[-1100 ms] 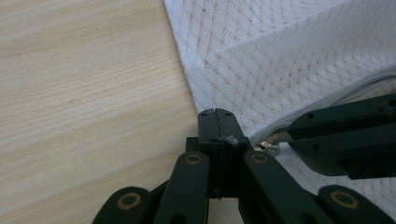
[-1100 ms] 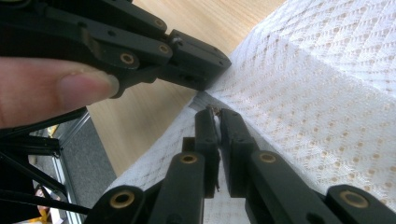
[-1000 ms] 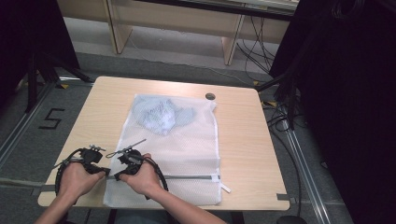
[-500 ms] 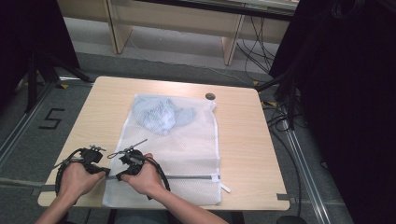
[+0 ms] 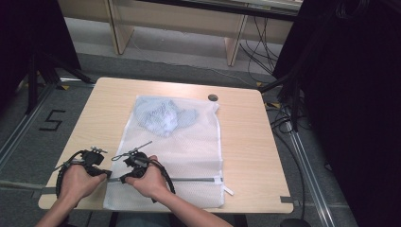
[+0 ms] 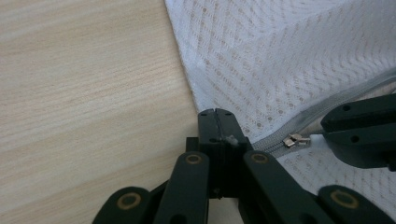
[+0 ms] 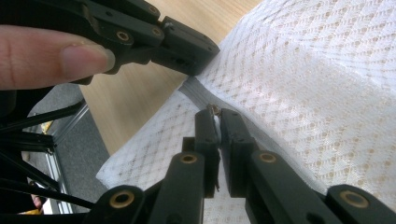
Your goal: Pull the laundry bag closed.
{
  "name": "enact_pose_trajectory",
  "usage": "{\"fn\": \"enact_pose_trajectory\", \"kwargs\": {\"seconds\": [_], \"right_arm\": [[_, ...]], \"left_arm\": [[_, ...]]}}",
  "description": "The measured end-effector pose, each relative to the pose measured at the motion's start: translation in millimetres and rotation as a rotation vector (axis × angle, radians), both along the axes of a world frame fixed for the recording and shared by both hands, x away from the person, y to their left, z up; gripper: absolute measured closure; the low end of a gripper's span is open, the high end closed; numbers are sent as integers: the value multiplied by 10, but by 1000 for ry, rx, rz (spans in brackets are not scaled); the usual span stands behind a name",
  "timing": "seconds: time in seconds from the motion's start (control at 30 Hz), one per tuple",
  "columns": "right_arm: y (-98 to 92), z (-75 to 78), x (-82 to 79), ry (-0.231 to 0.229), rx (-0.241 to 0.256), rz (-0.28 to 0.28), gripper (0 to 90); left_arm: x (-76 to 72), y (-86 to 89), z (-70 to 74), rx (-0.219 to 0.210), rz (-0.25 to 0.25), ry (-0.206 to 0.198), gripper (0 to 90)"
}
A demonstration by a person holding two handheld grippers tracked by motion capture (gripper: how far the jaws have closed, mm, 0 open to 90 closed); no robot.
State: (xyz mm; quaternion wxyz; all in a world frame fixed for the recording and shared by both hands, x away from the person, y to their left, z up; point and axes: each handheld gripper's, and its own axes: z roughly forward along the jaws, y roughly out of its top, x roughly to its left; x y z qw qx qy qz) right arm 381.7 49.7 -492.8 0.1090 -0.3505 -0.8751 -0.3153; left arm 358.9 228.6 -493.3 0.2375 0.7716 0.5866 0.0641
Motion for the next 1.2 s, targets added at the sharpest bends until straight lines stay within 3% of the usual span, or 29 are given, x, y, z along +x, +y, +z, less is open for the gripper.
{"fn": "enact_pose_trajectory", "kwargs": {"seconds": [0.37, 0.47, 0.5, 0.7, 0.8, 0.93, 1.1, 1.17, 1.2], "right_arm": [[-54, 17, -12, 12, -15, -13, 869], [-67, 22, -16, 23, -11, -21, 869], [-63, 25, -18, 18, 22, -16, 869], [-113, 37, -21, 21, 22, -19, 869], [-128, 48, -31, 28, 21, -31, 869], [-156, 60, -15, 5, 15, -16, 869], [-167, 74, -26, 24, 15, -28, 869], [-175, 64, -7, -12, 12, 2, 869], [-176, 65, -9, -8, 10, -3, 869]], "left_arm": [[0, -7, -5, -3, 10, -4, 900], [-1, -9, -5, -3, 12, -5, 900], [-1, -11, -6, -2, 15, -6, 900], [1, 0, 2, 2, -6, 1, 900], [1, -9, -6, -1, 10, -6, 900], [1, -9, -6, -1, 12, -6, 900], [1, -10, -6, -1, 11, -6, 900], [1, -9, -6, -2, 11, -6, 900], [1, -9, -6, -2, 10, -7, 900]]}}
